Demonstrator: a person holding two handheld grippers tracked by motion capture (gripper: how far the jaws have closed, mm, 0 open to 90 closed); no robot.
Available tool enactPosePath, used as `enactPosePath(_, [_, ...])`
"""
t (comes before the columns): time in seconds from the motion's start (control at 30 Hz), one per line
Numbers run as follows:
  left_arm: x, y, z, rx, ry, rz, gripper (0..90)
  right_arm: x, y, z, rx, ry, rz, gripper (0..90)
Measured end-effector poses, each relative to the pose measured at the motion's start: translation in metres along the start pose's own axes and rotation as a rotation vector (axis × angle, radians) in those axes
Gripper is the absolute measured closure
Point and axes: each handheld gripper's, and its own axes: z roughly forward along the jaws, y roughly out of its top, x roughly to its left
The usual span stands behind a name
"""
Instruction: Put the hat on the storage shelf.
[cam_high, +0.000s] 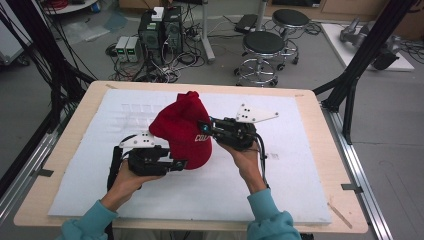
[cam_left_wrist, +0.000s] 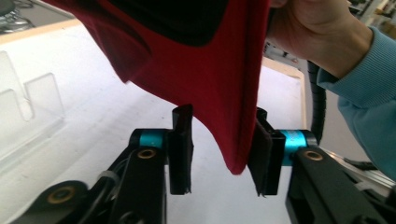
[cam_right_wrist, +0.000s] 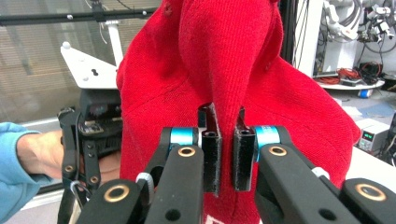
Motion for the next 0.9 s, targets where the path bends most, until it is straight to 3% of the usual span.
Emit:
enactPosePath(0.2, [-0.001, 0.000, 0.001, 0.007, -0.016, 0.009, 82.5, 0.000, 0.000, 0.000, -0.011, 0.002, 0.004, 85.5])
enactPosePath(0.53, [-0.002, 0.001, -0.002, 0.011, 0.018, 0.003, 85.0, 0.002, 0.001, -0.001, -0.016, 0.014, -0.004, 82.0])
enactPosePath(0.6, [-0.002, 0.001, -0.003, 0.010, 0.035, 0.000, 85.1, 0.002, 0.001, 0.000, -0.026, 0.020, -0.005, 68.6])
enactPosePath(0.67, [-0.001, 0.001, -0.005, 0.016, 0.053, -0.001, 85.1, 0.003, 0.002, 0.001, -0.035, 0.009, -0.011, 39.5])
enactPosePath(0.7, [-0.001, 0.001, -0.005, 0.016, 0.053, -0.001, 85.1, 0.003, 0.002, 0.001, -0.035, 0.009, -0.011, 39.5])
enactPosePath(0.73, [0.000, 0.001, -0.007, 0.015, 0.062, -0.002, 85.1, 0.004, 0.002, 0.002, -0.021, -0.001, -0.020, 28.2])
enactPosePath(0.77, [0.001, 0.001, -0.008, 0.009, 0.068, -0.007, 85.1, 0.006, 0.002, 0.004, 0.020, -0.043, -0.040, 16.2])
enactPosePath(0.8, [0.002, 0.002, -0.011, 0.001, 0.078, -0.009, 85.1, 0.007, 0.001, 0.004, 0.058, -0.071, -0.050, 11.2])
enactPosePath(0.9, [0.003, 0.003, -0.015, -0.002, 0.098, -0.002, 85.1, 0.007, 0.001, 0.003, 0.075, -0.077, -0.047, 11.2])
